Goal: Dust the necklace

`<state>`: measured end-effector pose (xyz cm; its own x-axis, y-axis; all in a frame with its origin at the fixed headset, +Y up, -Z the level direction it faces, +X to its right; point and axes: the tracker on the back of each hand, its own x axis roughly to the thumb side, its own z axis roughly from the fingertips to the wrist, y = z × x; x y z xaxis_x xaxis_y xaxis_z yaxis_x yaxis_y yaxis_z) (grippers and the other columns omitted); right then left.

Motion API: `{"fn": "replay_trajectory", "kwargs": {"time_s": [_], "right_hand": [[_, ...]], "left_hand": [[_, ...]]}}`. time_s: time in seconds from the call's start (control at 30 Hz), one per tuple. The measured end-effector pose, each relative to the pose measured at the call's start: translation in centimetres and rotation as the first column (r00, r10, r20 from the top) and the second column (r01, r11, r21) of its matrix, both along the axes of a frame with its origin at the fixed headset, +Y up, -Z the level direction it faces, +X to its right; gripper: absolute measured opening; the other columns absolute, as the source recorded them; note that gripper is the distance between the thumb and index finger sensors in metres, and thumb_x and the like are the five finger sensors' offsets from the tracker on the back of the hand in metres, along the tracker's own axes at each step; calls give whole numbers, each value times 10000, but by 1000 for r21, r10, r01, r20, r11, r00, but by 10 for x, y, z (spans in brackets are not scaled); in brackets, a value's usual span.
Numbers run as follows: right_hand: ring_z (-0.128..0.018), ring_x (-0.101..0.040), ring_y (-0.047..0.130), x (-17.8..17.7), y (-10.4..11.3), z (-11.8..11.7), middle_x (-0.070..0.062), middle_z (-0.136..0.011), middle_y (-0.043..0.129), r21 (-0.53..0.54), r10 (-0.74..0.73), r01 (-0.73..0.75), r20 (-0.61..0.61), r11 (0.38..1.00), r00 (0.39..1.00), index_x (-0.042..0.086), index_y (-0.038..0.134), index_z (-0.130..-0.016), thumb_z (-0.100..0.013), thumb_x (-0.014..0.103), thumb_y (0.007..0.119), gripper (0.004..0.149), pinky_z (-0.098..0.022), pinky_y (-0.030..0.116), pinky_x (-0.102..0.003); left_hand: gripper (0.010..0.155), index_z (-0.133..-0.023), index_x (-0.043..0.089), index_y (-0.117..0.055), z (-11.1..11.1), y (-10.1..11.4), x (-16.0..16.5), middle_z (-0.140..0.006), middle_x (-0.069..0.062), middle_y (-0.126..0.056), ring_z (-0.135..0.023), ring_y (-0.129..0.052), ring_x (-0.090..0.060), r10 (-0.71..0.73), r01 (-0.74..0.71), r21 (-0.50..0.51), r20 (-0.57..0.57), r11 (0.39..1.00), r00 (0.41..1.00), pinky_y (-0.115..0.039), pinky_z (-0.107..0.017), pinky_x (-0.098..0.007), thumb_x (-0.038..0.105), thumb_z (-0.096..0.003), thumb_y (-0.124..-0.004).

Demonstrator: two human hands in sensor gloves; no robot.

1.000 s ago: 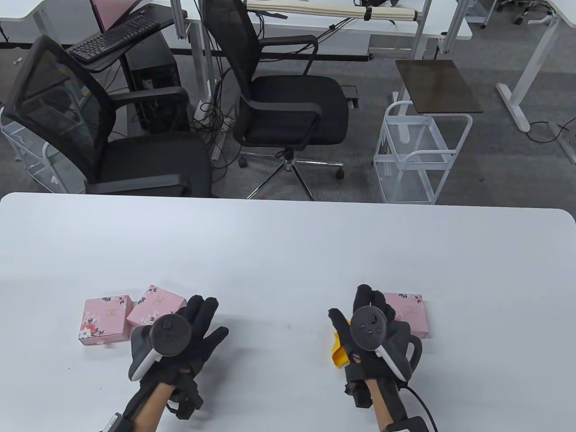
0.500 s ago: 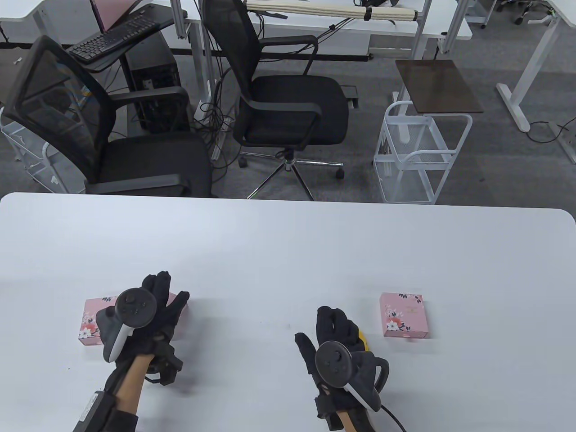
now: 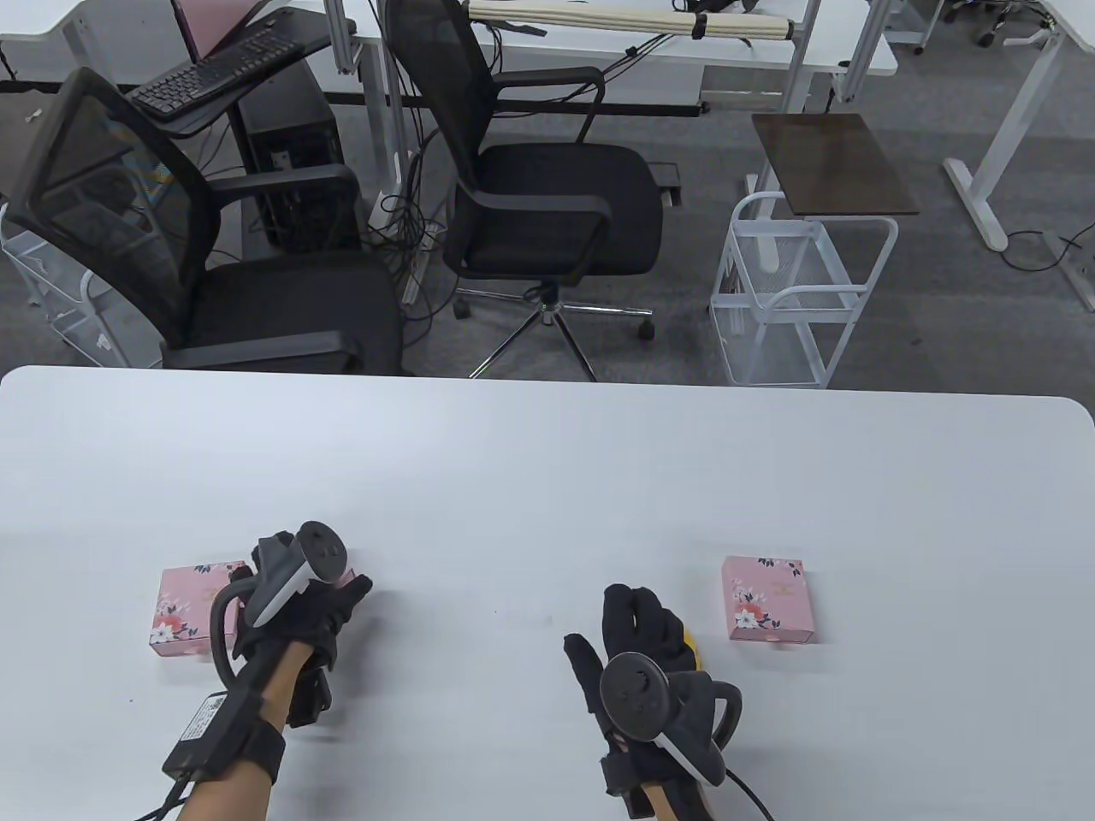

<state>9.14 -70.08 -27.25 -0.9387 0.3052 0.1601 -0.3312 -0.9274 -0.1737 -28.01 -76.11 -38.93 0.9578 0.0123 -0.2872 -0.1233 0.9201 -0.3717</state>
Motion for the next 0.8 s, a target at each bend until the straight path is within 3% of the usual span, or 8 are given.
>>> {"fn": "replay_trajectory", "kwargs": {"time_s": [0.33,0.5,0.8], "right_hand": [[-906,-641,602,0,-1,1,-394,-1120,487,2,8,-8,2,1000,1000,-2,465,-1137,-655,479,675,713,-667,588,-667],[-905,-642,602,0,-1,1,-392,-1120,488,3,14,-14,0,1000,1000,-1,467,-1137,-655,479,674,712,-665,591,-666],[-903,-638,608,1,-1,1,-391,-1118,495,-2,9,-9,3,1000,1000,-2,470,-1136,-654,479,674,711,-662,594,-663]], "left_hand": [[759,-1170,351,-257,6,-1,27,-1255,-77,-113,-1117,-151,-384,-19,22,-14,170,1000,985,-264,-823,-591,569,-585,-688],[787,-1162,399,-234,3,0,25,-1223,-241,-84,-1076,-133,-479,-33,43,-54,178,998,983,-258,-819,-591,593,-567,-712],[802,-1160,379,-409,-5,7,23,-1234,-299,-305,-1077,-341,-523,-36,37,-2,176,999,984,-385,-799,-652,572,-517,-846]]}}
